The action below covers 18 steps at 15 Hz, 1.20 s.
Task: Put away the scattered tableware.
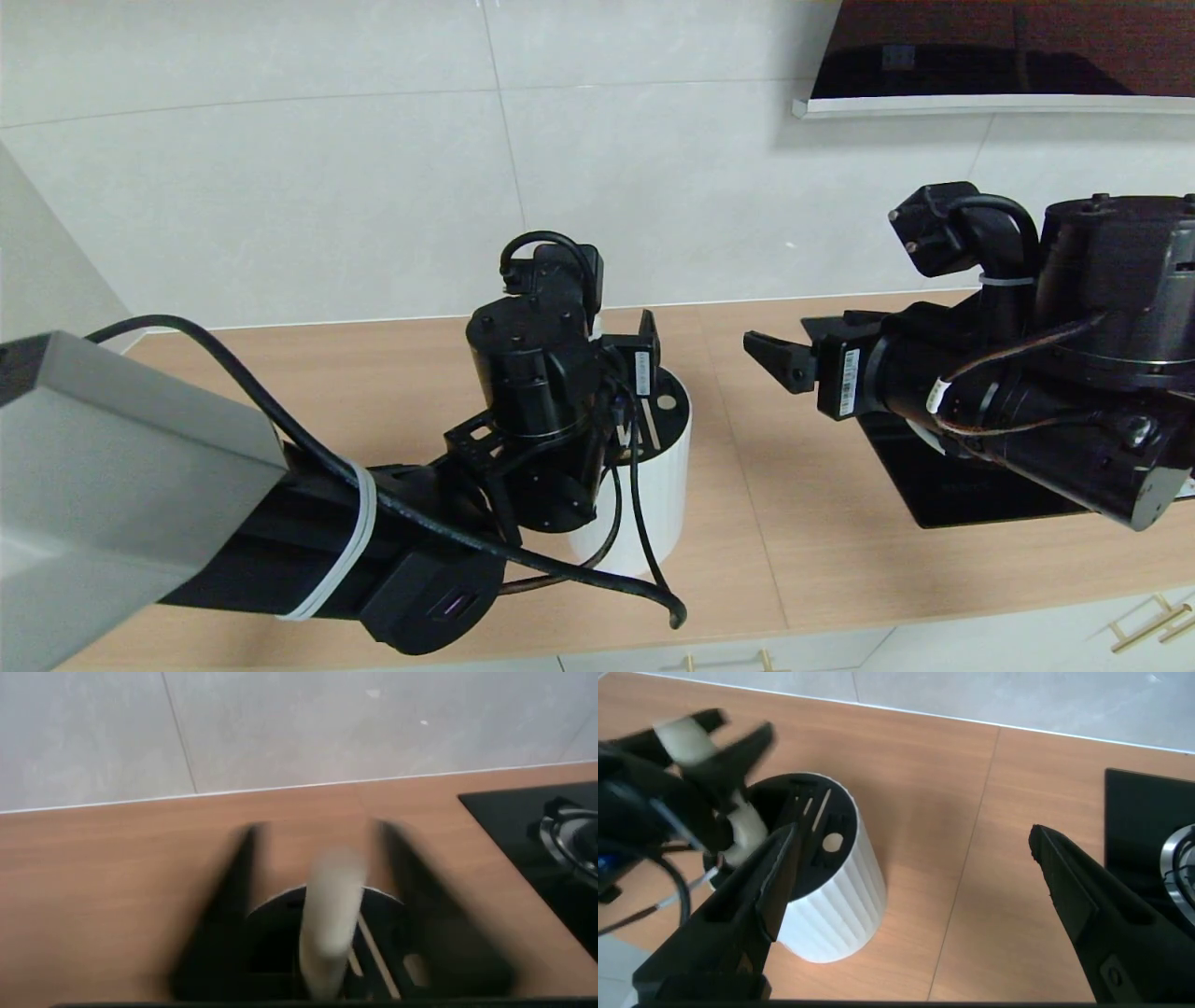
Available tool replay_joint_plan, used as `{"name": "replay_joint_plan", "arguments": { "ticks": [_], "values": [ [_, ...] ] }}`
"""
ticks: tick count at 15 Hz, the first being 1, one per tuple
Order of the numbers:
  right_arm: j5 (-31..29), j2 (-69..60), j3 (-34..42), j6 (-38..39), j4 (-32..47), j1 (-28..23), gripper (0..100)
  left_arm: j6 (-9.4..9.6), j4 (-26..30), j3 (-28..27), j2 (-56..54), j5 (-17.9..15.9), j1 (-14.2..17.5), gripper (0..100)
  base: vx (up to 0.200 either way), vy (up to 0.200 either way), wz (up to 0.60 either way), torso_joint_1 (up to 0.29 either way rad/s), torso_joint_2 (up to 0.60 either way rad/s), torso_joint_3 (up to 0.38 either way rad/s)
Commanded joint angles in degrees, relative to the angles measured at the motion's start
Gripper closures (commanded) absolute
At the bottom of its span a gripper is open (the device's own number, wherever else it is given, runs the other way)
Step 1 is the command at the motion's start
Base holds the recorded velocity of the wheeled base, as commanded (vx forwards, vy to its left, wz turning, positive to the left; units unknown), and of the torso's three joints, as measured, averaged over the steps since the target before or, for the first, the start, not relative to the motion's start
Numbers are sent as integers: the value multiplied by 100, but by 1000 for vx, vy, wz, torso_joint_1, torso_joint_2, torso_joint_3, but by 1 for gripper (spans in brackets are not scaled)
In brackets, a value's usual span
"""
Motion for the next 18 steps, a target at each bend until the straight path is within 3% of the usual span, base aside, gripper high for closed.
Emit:
{"name": "replay_joint_plan", "arguments": {
  "ticks": [1, 5, 9, 11, 12, 13, 14, 15, 17, 18],
  "values": [
    [1, 2, 0, -1, -4, 4, 0, -13, -8, 35, -29, -2, -39, 0, 0, 0, 0, 0, 0, 0],
    [1, 2, 9, -1, 5, -5, 0, -13, -457, 263, -371, -63, -47, 0, 0, 0, 0, 0, 0, 0],
    [1, -130, 53, 17, 5, -23, 0, -136, -544, 1590, -2437, -1294, 234, 0, 0, 0, 0, 0, 0, 0],
    [-26, -622, 448, 34, -4, -181, 0, -189, -325, 2452, -3869, -1900, 621, 0, 0, 0, 0, 0, 0, 0],
    [-34, -982, 809, 34, -4, -321, 0, -391, -184, 2707, -4414, -1918, 735, 0, 0, 0, 0, 0, 0, 0],
    [-26, -1536, 1231, 43, -4, -524, 0, -593, 106, 2944, -5038, -1918, 814, 0, 0, 0, 0, 0, 0, 0],
    [-26, -2098, 1591, 26, 5, -664, 0, -681, 554, 3128, -5592, -1935, 831, 0, 0, 0, 0, 0, 0, 0],
    [-17, -2881, 2074, 8, 76, -858, 0, -690, 1468, 3234, -6295, -1997, 867, 0, 0, 0, 0, 0, 0, 0],
    [-8, -4217, 2725, -1, 93, -1130, 0, -751, 3050, 3269, -7350, -2111, 1368, 0, 0, 0, 0, 0, 0, 0],
    [-8, -4999, 3032, -9, 128, -1508, 0, -883, 4008, 3366, -8114, -2339, 1614, 0, 0, 0, 0, 0, 0, 0]
  ]
}}
